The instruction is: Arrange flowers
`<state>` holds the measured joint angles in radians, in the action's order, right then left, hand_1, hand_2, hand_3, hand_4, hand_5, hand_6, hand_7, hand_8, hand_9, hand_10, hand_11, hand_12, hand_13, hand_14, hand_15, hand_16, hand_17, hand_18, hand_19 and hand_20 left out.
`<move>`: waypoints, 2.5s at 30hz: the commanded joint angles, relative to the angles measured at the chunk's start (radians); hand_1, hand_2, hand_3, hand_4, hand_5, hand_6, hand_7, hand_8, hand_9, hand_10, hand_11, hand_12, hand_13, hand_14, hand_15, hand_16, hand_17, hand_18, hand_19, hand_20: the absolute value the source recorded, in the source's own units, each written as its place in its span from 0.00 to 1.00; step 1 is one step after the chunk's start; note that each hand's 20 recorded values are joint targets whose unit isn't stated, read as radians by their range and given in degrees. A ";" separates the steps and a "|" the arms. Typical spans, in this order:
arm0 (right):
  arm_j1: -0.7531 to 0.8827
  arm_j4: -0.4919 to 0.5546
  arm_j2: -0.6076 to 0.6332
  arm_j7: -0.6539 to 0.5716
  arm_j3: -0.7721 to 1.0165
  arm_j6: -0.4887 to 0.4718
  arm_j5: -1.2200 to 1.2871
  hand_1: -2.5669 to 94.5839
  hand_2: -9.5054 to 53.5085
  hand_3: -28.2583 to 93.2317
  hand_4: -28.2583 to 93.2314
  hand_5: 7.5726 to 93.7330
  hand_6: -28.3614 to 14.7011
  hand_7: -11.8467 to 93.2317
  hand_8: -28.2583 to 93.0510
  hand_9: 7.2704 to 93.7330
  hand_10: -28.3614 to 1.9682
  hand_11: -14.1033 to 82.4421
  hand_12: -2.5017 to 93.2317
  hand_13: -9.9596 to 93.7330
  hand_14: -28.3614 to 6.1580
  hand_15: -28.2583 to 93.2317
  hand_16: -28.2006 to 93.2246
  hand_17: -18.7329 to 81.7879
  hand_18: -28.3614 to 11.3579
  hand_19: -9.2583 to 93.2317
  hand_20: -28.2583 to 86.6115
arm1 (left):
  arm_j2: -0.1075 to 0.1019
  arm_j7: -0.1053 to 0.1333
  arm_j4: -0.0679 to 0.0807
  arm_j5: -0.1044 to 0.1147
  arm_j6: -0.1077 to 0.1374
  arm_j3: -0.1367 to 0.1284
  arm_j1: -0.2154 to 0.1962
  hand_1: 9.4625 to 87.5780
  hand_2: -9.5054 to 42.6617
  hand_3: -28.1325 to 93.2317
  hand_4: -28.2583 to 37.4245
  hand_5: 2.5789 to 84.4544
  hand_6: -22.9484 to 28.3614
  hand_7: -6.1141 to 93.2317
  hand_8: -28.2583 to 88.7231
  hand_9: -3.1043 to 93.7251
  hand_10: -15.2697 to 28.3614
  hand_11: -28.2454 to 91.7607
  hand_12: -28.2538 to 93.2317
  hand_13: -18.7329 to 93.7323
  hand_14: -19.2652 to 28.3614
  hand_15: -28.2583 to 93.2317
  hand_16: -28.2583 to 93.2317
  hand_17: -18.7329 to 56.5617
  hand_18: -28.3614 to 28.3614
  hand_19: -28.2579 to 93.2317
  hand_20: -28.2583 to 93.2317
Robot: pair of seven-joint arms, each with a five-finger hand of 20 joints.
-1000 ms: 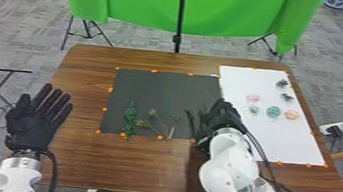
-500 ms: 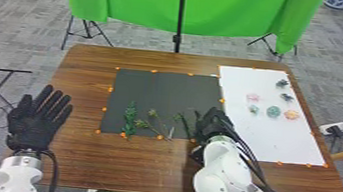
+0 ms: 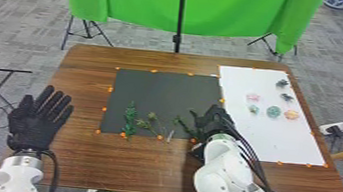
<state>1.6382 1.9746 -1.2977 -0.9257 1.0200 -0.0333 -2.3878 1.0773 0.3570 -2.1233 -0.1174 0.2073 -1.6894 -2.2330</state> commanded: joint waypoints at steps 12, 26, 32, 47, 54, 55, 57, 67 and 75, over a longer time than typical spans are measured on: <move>0.174 0.173 0.182 0.035 0.104 -0.186 -0.052 0.60 0.00 0.85 0.00 0.75 0.48 0.29 0.25 0.78 0.36 0.41 0.42 0.73 0.34 0.86 0.47 0.58 0.00 1.00 0.81 | 0.016 0.014 -0.003 -0.001 -0.004 -0.010 -0.035 0.25 0.35 0.89 0.00 0.48 0.65 0.17 0.16 0.40 0.72 0.40 0.30 0.40 0.75 0.52 0.17 0.12 0.75 0.52 0.31; 0.128 0.160 0.156 0.081 0.028 -0.244 -0.033 0.54 0.00 0.85 0.00 0.76 0.51 0.37 0.27 0.73 0.32 0.57 0.38 0.73 0.36 0.87 0.47 0.57 0.00 1.00 0.81 | 0.008 0.005 0.007 0.027 -0.024 -0.002 0.000 0.30 0.25 0.88 0.00 0.48 0.65 0.17 0.16 0.40 0.71 0.40 0.30 0.40 0.75 0.52 0.17 0.12 0.75 0.52 0.31; 0.120 0.141 0.140 0.073 0.029 -0.230 -0.051 0.51 0.00 0.85 0.00 0.76 0.51 0.37 0.26 0.72 0.30 0.62 0.31 0.73 0.35 0.87 0.47 0.57 0.00 1.00 0.81 | 0.011 0.003 0.007 0.033 -0.022 0.004 0.000 0.31 0.23 0.88 0.00 0.48 0.64 0.17 0.16 0.40 0.71 0.40 0.30 0.40 0.74 0.53 0.17 0.12 0.75 0.52 0.31; 0.066 0.077 0.194 0.066 0.151 0.146 -0.216 0.48 0.00 0.89 0.00 0.70 0.50 0.40 0.22 0.68 0.26 0.64 0.29 0.72 0.35 0.88 0.47 0.58 0.00 1.00 0.83 | 0.014 0.012 0.002 0.036 -0.022 -0.005 -0.014 0.29 0.27 0.88 0.00 0.48 0.64 0.17 0.16 0.40 0.71 0.40 0.30 0.40 0.74 0.53 0.16 0.12 0.75 0.52 0.31; 0.006 -0.016 0.253 0.070 0.201 0.149 -0.192 0.47 0.00 0.92 0.00 0.62 0.46 0.38 0.11 0.58 0.20 0.54 0.22 0.65 0.31 0.87 0.44 0.58 0.01 1.00 0.84 | 0.014 0.020 0.004 0.033 -0.025 0.001 -0.014 0.29 0.28 0.88 0.00 0.48 0.64 0.17 0.16 0.40 0.71 0.40 0.30 0.40 0.75 0.52 0.17 0.12 0.75 0.52 0.31; -0.004 -0.034 0.259 0.088 0.203 0.147 -0.184 0.47 0.00 0.92 0.00 0.62 0.46 0.35 0.11 0.58 0.21 0.50 0.21 0.65 0.31 0.86 0.43 0.57 0.01 1.00 0.84 | 0.014 0.021 0.004 0.032 -0.027 0.002 -0.014 0.29 0.28 0.88 0.00 0.48 0.64 0.17 0.16 0.40 0.71 0.40 0.30 0.40 0.75 0.52 0.17 0.12 0.75 0.52 0.31; -0.023 -0.062 0.273 0.138 0.214 0.125 -0.125 0.47 0.00 0.91 0.00 0.62 0.47 0.32 0.11 0.58 0.24 0.43 0.20 0.64 0.32 0.85 0.42 0.56 0.01 1.00 0.83 | 0.014 0.020 0.006 0.028 -0.029 0.003 -0.011 0.28 0.28 0.88 0.00 0.48 0.64 0.17 0.16 0.40 0.71 0.40 0.30 0.40 0.75 0.52 0.17 0.12 0.75 0.52 0.32; -0.131 -0.205 0.295 0.148 0.152 0.045 -0.120 0.47 0.00 0.91 0.00 0.60 0.48 0.24 0.13 0.57 0.33 0.32 0.18 0.64 0.35 0.81 0.40 0.54 0.03 1.00 0.81 | 0.018 0.009 0.019 0.014 -0.025 0.011 0.006 0.28 0.29 0.88 0.00 0.48 0.64 0.17 0.16 0.40 0.71 0.40 0.30 0.40 0.75 0.52 0.17 0.12 0.75 0.52 0.31; -0.157 -0.274 0.292 0.197 0.099 -0.020 -0.124 0.49 0.00 0.90 0.00 0.62 0.50 0.27 0.13 0.61 0.32 0.37 0.20 0.66 0.39 0.82 0.40 0.54 0.05 1.00 0.80 | 0.021 0.010 0.019 0.023 -0.023 0.015 0.001 0.27 0.31 0.88 0.00 0.48 0.64 0.17 0.16 0.40 0.71 0.40 0.30 0.40 0.75 0.52 0.17 0.12 0.75 0.52 0.31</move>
<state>1.4920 1.7369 -1.0077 -0.7670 1.1510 -0.0345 -2.4854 1.0888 0.3746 -2.1117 -0.0919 0.1868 -1.6830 -2.2183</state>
